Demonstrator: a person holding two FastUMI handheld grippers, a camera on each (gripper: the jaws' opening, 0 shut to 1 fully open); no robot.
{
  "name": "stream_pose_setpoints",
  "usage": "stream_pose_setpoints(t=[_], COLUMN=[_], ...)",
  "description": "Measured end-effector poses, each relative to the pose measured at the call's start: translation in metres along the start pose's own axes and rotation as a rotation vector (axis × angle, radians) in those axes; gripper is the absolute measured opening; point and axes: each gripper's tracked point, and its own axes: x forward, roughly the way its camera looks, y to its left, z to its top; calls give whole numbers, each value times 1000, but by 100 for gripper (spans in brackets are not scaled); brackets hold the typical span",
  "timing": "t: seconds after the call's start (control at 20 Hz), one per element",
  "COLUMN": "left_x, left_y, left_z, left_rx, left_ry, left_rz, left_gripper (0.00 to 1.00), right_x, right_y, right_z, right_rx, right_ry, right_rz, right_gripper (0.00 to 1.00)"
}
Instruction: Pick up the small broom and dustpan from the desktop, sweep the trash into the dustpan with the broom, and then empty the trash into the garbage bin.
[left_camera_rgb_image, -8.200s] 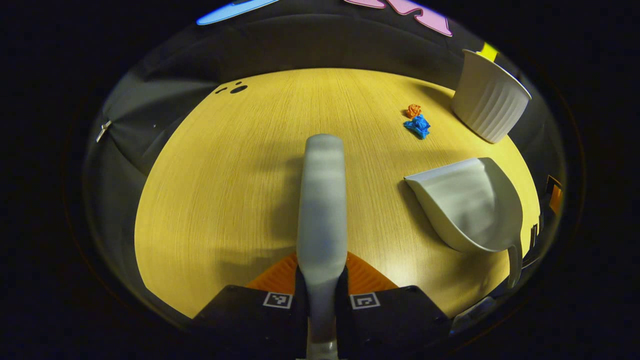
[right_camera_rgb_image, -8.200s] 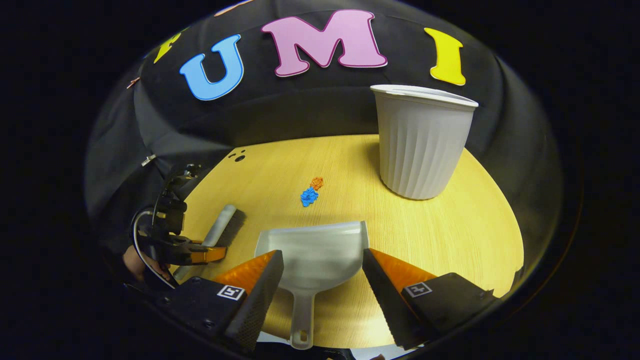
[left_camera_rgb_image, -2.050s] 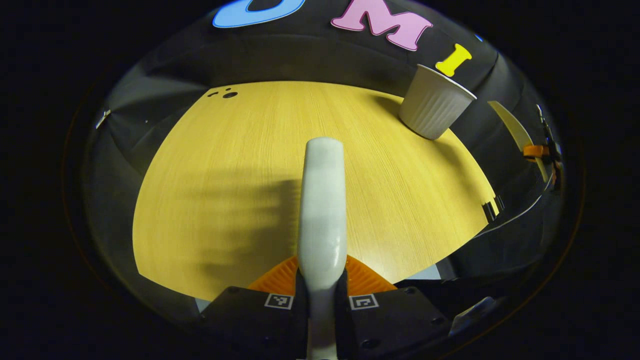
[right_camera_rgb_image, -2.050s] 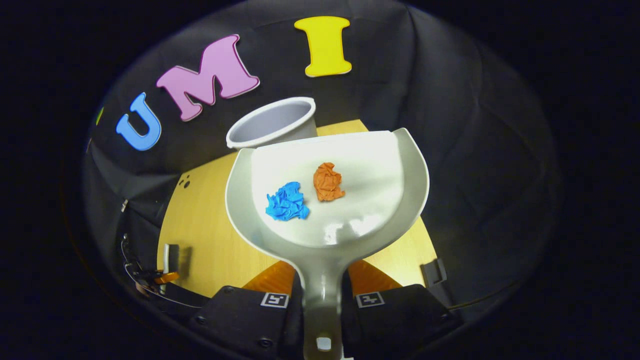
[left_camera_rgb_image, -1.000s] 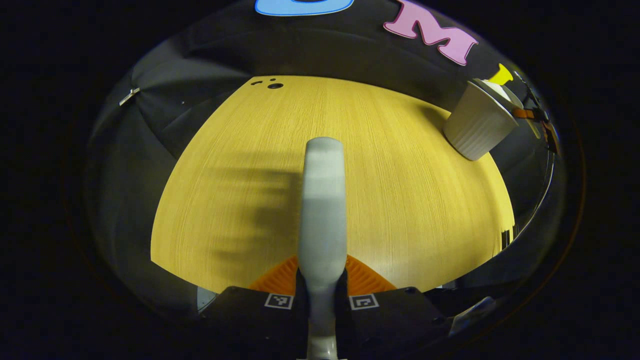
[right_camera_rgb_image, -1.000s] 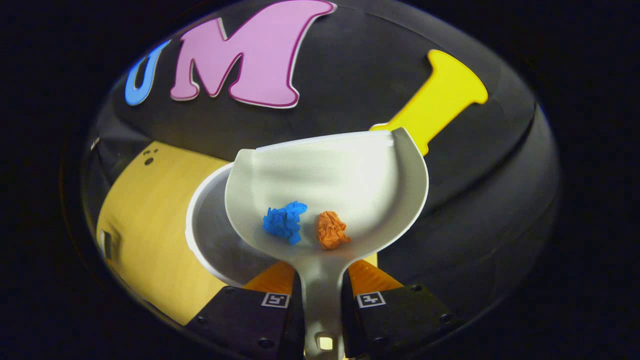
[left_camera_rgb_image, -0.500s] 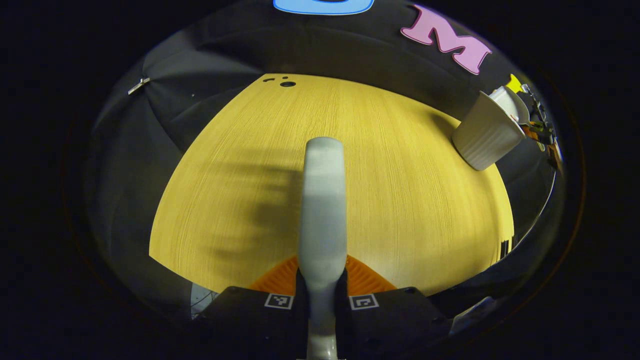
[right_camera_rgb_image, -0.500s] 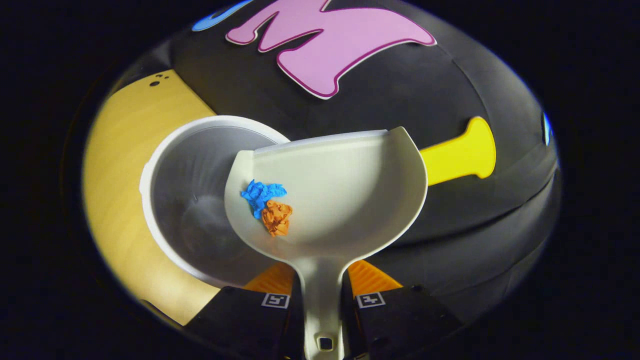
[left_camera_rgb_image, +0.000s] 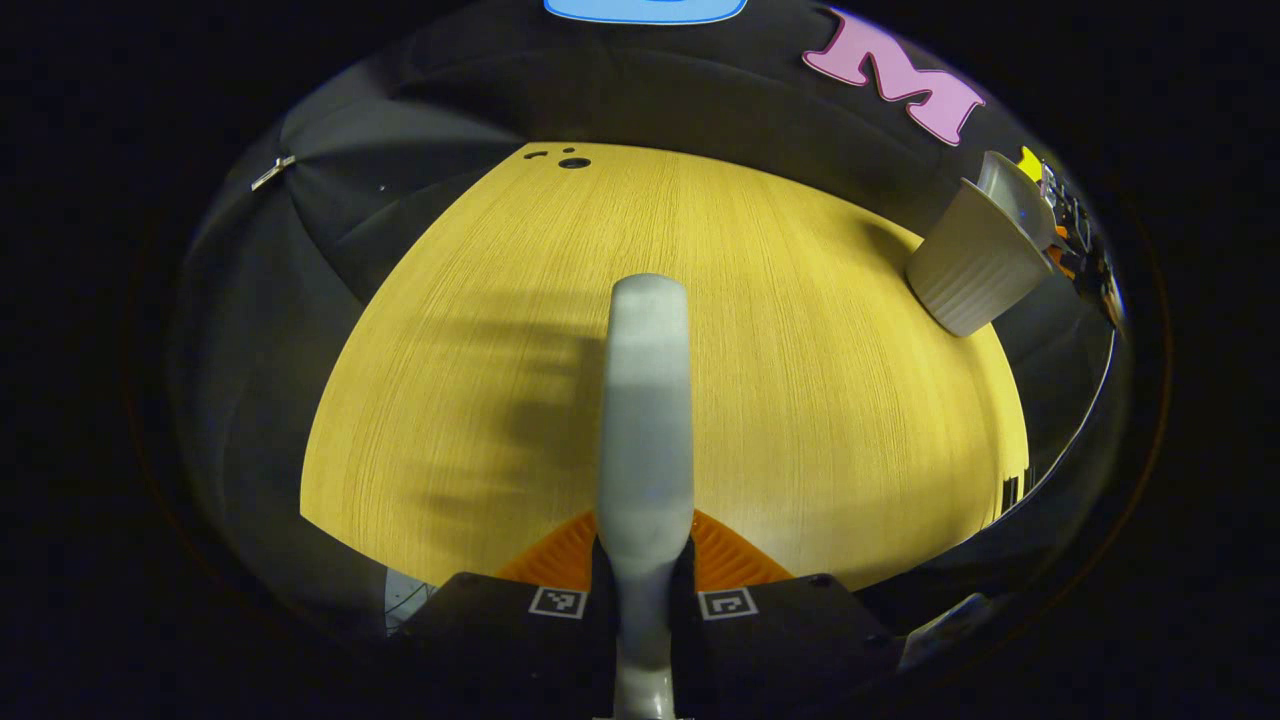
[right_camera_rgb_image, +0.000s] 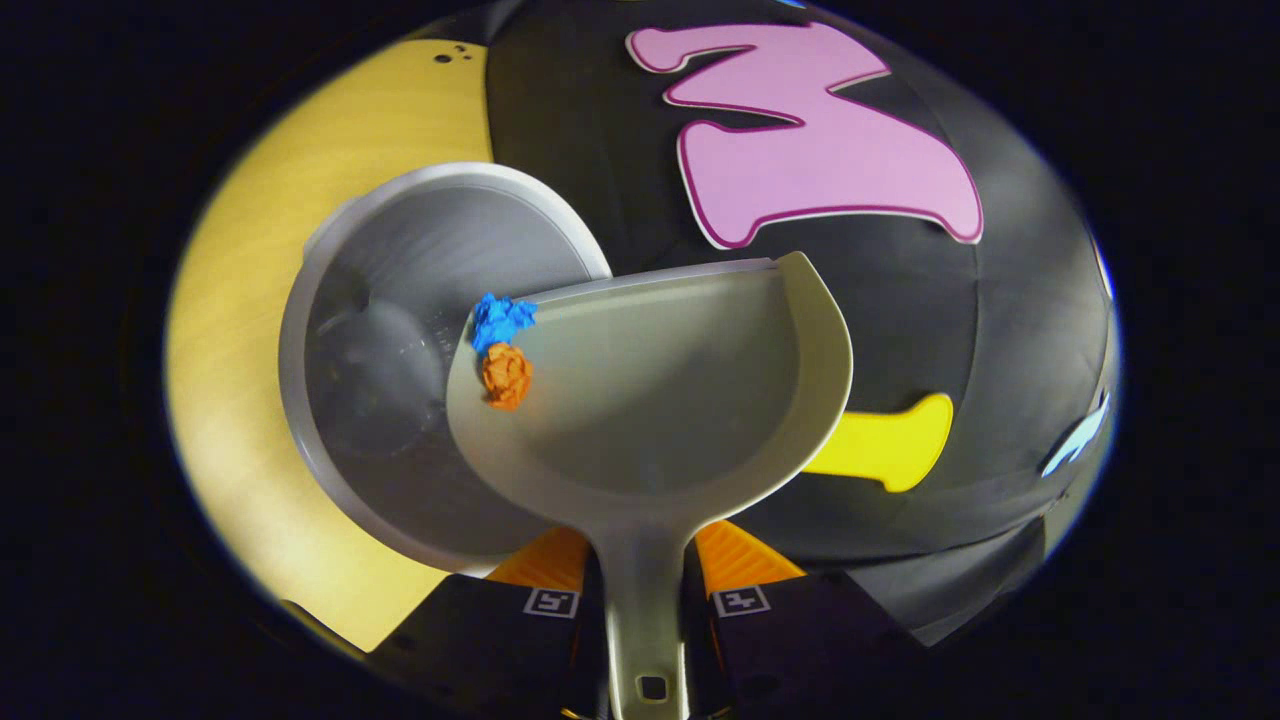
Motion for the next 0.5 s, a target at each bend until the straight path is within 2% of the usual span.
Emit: stream_pose_setpoints(t=[0.05, 0.1, 0.25, 0.3, 0.35, 0.5], left_x=[-1, -1, -2, -3, -4, -7], left_y=[0, 0, -3, -4, -5, -6], left_z=[0, 1, 1, 2, 4, 9], left_rx=[2, 2, -4, -6, -7, -18], left_ry=[-1, -2, -8, -13, -20, -49], left_rz=[1, 2, 0, -1, 1, 14], left_gripper=[26, 26, 26, 26, 25, 25], right_x=[-3, -5, -5, -5, -6, -12], right_y=[-4, -6, -1, 1, 0, -6], right_z=[-5, -7, -4, -4, -4, -5], right_rx=[-27, -38, -22, 1, 31, 171], right_ry=[-3, -2, 8, 11, 17, 36], right_rz=[2, 3, 17, 37, 55, 88], right_gripper=[38, 34, 33, 37, 33, 34])
